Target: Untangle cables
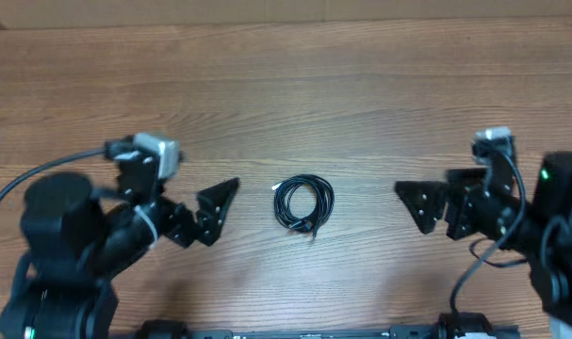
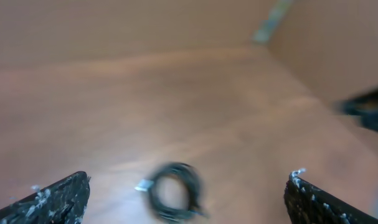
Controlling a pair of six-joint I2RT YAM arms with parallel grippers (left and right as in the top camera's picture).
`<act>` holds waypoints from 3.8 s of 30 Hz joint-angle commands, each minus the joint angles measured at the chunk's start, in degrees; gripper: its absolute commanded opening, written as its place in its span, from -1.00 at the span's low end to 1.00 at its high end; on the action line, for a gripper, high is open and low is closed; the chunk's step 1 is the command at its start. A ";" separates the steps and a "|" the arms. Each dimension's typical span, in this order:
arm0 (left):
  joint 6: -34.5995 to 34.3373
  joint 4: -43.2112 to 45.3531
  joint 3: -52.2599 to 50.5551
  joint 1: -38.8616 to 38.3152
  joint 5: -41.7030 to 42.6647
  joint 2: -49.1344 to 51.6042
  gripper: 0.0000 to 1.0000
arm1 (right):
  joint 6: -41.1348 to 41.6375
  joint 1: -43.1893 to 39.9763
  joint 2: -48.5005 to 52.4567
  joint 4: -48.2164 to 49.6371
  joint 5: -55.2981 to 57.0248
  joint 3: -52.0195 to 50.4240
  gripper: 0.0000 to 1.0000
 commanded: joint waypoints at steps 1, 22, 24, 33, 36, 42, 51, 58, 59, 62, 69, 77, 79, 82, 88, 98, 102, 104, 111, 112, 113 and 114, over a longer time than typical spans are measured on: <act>-1.66 -0.61 1.16 0.00 14.05 3.06 0.99 | 0.13 -0.11 3.48 -2.69 -17.20 1.25 1.00; -8.87 -9.94 1.16 -9.57 -3.52 34.16 0.99 | 0.28 8.17 30.34 -4.02 -8.79 -0.35 0.80; -9.38 -10.03 1.16 -9.81 -2.93 37.53 0.99 | 2.43 9.75 32.39 -3.89 -5.38 -0.35 0.81; -9.42 -9.64 1.16 -11.47 -4.81 51.65 0.42 | 7.96 16.81 38.66 1.64 -1.05 -0.35 1.00; -9.66 -9.09 1.16 -12.33 -4.63 55.41 0.25 | 12.17 18.43 39.45 3.93 1.62 -0.35 1.00; -9.88 -6.16 1.16 -14.32 -4.74 61.96 -0.18 | 18.45 19.89 40.19 5.11 8.83 -0.35 1.00; -10.71 -4.09 1.16 -15.06 -4.81 67.47 -0.35 | 18.45 19.89 40.85 5.31 8.85 -0.35 1.00; -11.37 -4.09 1.16 -15.47 -4.20 68.41 -0.80 | 18.45 19.89 40.87 5.46 8.83 -0.35 1.00; -11.37 -4.11 1.16 -15.54 -4.20 68.41 -0.91 | 18.43 19.89 40.87 5.46 8.85 -0.35 1.00; -11.30 -4.61 1.20 -15.54 -2.51 68.37 -0.92 | 18.45 19.89 40.87 5.55 8.85 -0.35 1.00; -2.75 -11.06 7.39 -14.78 10.95 68.11 -0.92 | 18.38 19.89 40.87 5.49 8.87 -0.35 1.00; -2.34 -18.03 19.41 -15.30 11.45 64.59 -0.92 | 18.45 19.89 41.75 6.32 13.92 -0.35 0.99; -2.34 -19.50 21.66 -15.28 11.45 63.41 -0.92 | 18.47 19.89 42.16 6.38 13.75 -0.35 1.00; -2.34 -21.64 24.52 -15.39 11.87 61.18 -0.92 | 18.75 19.89 42.58 7.02 13.75 -0.35 1.00; -2.32 -22.32 27.69 -15.50 17.51 56.08 -0.92 | 21.53 19.89 42.64 9.29 13.38 -0.35 1.00; -6.71 -15.02 28.28 -15.41 27.26 47.41 -0.92 | 25.70 19.96 42.64 14.19 8.59 -0.35 1.00; -13.16 -7.82 28.28 -15.39 27.87 43.82 -0.92 | 25.68 21.07 42.64 13.99 8.59 -0.35 1.00; -15.67 -3.43 28.28 -15.37 29.79 42.47 -0.92 | 25.64 21.97 42.64 14.05 8.63 -0.35 1.00; -27.23 11.78 28.28 -14.27 31.01 38.77 -0.92 | 26.34 25.40 42.71 13.99 12.52 -0.35 1.00; -29.31 13.51 28.28 -13.81 31.01 38.45 -0.92 | 27.41 25.59 42.71 13.94 13.60 -0.35 1.00; -30.88 14.69 28.28 -13.44 30.99 38.18 -0.92 | 28.68 25.81 42.73 13.88 14.45 -0.35 1.00; -32.44 15.87 28.28 -13.11 30.99 37.94 -0.92 | 29.00 25.94 42.75 13.92 14.40 -0.35 1.00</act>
